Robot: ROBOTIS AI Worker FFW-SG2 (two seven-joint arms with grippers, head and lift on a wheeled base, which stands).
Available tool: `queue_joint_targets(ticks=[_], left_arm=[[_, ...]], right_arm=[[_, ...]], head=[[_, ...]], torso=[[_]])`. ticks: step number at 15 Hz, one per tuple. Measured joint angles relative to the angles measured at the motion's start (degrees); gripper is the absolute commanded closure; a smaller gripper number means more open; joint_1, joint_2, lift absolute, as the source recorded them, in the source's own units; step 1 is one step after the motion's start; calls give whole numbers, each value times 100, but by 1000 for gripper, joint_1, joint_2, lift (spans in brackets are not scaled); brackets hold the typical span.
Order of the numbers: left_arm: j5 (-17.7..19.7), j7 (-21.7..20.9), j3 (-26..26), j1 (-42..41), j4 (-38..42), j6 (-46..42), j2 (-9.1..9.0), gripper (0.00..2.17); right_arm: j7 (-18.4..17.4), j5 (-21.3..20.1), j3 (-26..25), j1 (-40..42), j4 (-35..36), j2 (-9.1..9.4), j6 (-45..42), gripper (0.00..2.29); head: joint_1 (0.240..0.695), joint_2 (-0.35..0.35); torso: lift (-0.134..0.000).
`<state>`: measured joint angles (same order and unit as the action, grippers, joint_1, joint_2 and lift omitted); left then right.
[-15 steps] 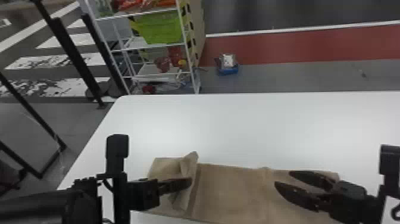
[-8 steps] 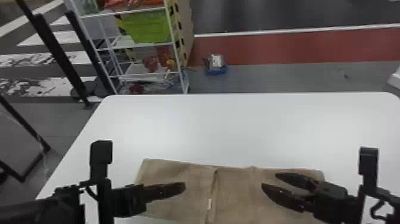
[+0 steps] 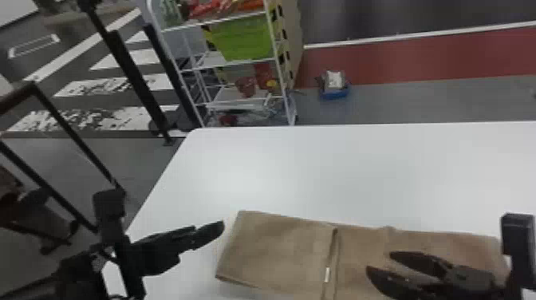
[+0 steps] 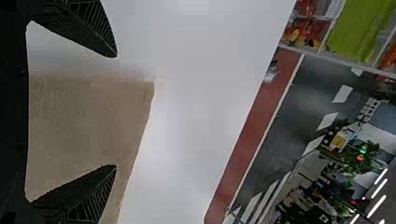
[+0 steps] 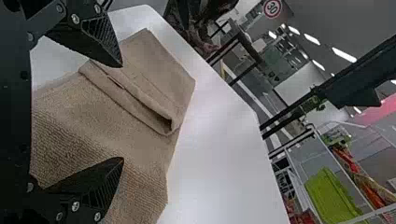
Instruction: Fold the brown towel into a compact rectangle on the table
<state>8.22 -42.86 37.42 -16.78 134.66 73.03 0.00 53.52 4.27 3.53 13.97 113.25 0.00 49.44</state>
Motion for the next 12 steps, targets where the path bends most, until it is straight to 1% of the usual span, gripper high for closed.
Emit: queue_joint_targets(ticks=[1,3,6,10,12], left_arm=[[-20,-88,118,7,-78,-147,0,33],[-30,-241,271,31,-272,-352,0,33],[-25,-440,378,35,-474,-596,0,33],[2,-564,494,35,-667,-764,0,33],[22,-625,529,32,-779,-879,0,33]], right_arm=[[-162,-63,133,74,97,0,12,218],[-520,-218,440,141,195,0,59,333],[-1085,-301,851,103,178,0,61,340],[-1435,-237,1183,20,47,0,-123,340],[-1589,-253,1306,-97,-36,0,-41,340]], head=[[695,350],[695,350],[695,350],[695,350],[695,350]], torso=[[-124],[-124],[-124],[-124],[-124]])
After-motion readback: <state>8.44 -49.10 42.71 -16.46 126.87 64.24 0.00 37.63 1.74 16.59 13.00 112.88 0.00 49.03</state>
